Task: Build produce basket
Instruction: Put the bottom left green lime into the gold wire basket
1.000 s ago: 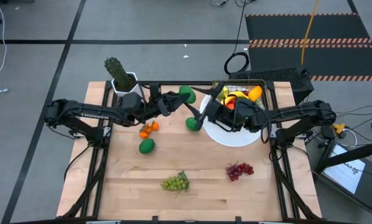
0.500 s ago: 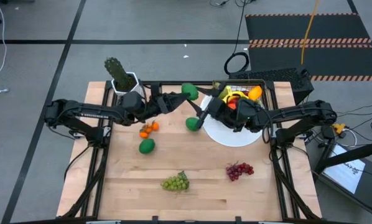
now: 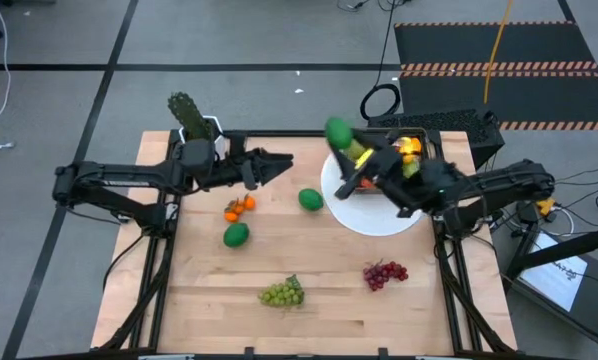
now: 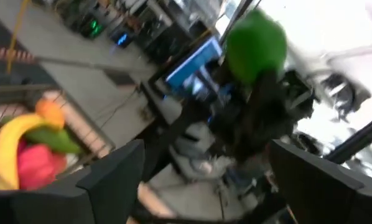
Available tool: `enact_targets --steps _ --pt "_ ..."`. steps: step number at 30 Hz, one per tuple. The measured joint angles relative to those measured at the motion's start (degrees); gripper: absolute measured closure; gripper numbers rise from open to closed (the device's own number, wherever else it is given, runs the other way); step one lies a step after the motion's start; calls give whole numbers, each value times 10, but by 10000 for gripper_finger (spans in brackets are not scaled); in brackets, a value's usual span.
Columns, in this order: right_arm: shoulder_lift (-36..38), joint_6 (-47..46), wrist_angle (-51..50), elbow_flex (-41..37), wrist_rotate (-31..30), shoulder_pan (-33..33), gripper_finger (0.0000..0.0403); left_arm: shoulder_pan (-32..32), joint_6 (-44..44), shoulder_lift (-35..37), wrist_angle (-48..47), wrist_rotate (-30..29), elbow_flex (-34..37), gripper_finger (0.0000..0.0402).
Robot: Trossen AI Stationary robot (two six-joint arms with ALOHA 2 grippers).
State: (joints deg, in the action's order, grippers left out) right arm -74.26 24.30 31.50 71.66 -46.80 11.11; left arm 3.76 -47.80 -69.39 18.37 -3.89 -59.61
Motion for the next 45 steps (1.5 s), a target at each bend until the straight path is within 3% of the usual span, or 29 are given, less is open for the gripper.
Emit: enact_targets --steps 4,9,16,20,24,28,31,36,45 --pt "29 -34 -12 0 -56 3 198 -5 -5 16 -72 22 0 85" --pt "64 -120 -99 0 -122 3 197 -15 -9 16 -133 26 0 116" --pt "102 -442 -342 0 -143 3 197 -24 -14 11 -169 26 0 149" --pt "123 -605 -492 0 -77 -9 197 -25 -16 12 -172 26 0 162" --pt "146 -709 -665 0 44 -51 197 -24 -18 12 -174 25 0 172" --pt "171 -757 -824 0 167 -103 197 -17 -17 12 -174 23 0 179" --pt "187 -765 -907 0 224 -142 197 -12 -16 12 -174 23 0 183" --pt "206 -760 -991 0 276 -201 197 -11 -11 12 -174 23 0 182" --pt "206 -698 -1070 -25 277 -291 197 -11 8 12 -188 8 0 181"
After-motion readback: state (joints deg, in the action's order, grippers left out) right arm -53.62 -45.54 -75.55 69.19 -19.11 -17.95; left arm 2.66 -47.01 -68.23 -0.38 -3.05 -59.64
